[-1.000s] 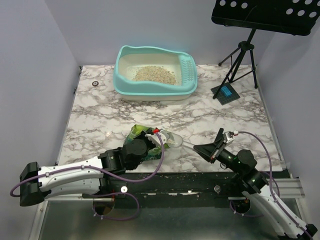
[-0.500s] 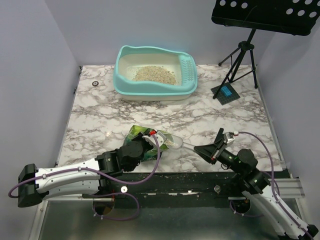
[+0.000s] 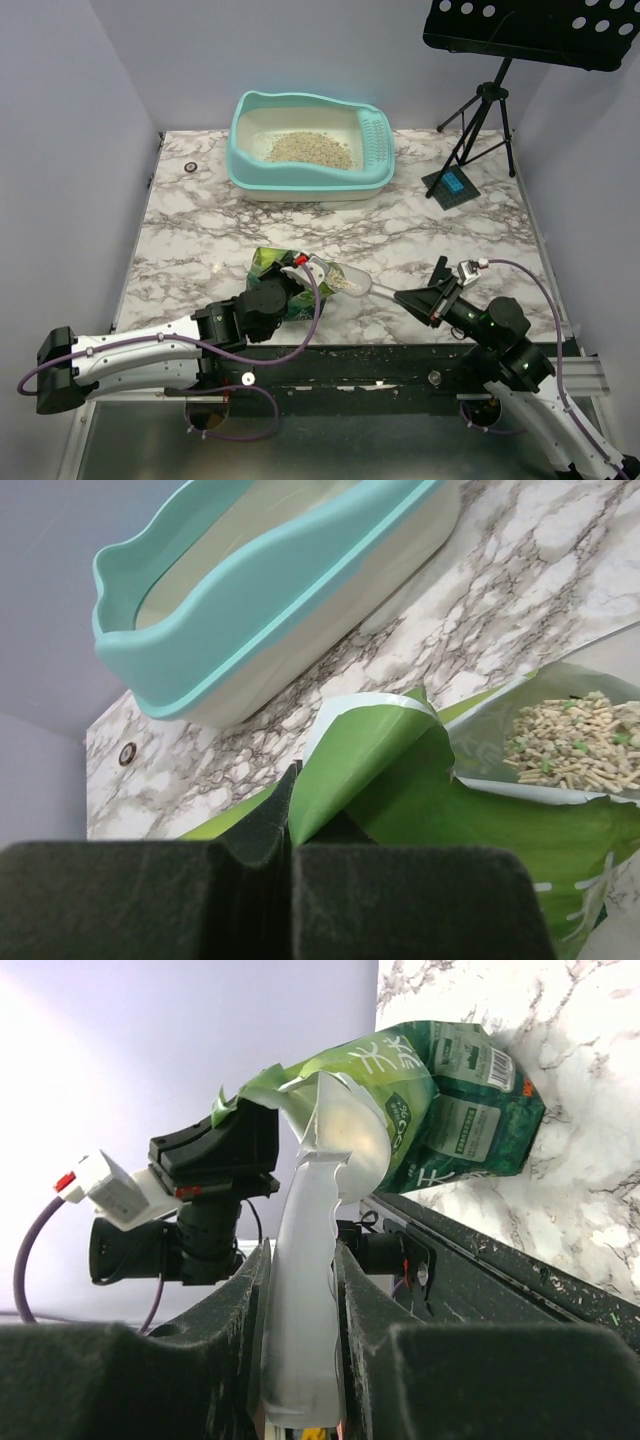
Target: Fill the litter box with clean litter
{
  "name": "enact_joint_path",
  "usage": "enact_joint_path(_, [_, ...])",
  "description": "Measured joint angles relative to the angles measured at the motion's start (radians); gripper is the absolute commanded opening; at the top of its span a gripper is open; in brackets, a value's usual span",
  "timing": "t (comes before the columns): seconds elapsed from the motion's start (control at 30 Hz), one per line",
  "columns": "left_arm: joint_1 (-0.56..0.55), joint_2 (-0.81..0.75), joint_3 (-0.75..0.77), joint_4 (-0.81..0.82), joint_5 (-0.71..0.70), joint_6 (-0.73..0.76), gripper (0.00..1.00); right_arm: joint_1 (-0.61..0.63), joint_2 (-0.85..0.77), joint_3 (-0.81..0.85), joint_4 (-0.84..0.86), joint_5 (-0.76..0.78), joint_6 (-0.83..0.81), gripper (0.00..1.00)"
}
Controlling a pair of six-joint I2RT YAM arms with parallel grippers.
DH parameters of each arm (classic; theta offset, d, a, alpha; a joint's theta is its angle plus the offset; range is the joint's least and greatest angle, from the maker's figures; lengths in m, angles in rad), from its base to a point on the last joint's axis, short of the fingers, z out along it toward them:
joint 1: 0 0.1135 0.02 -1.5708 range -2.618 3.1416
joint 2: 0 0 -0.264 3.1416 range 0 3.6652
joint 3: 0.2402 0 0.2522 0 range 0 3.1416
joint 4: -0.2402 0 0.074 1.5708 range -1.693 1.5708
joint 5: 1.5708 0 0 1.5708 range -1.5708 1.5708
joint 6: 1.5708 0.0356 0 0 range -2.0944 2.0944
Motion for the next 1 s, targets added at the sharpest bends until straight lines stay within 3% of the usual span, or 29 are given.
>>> enact_joint_path(0.4, [0.029,0.01,0.018,0.0,-0.08,-0.005,0.0,0.0,0.011,0.093,-0.001,-0.037,-0.047,0.01])
enact_joint_path(0.73, [0.052,-0.014,0.02,-0.006,-0.095,-0.026,0.0,0.0,0.216,0.259,0.078,-0.07,-0.084,0.01])
enact_joint_path(1.0, [0.053,-0.055,0.02,-0.022,-0.095,-0.045,0.0,0.0,0.423,0.311,0.204,-0.01,-0.08,0.01])
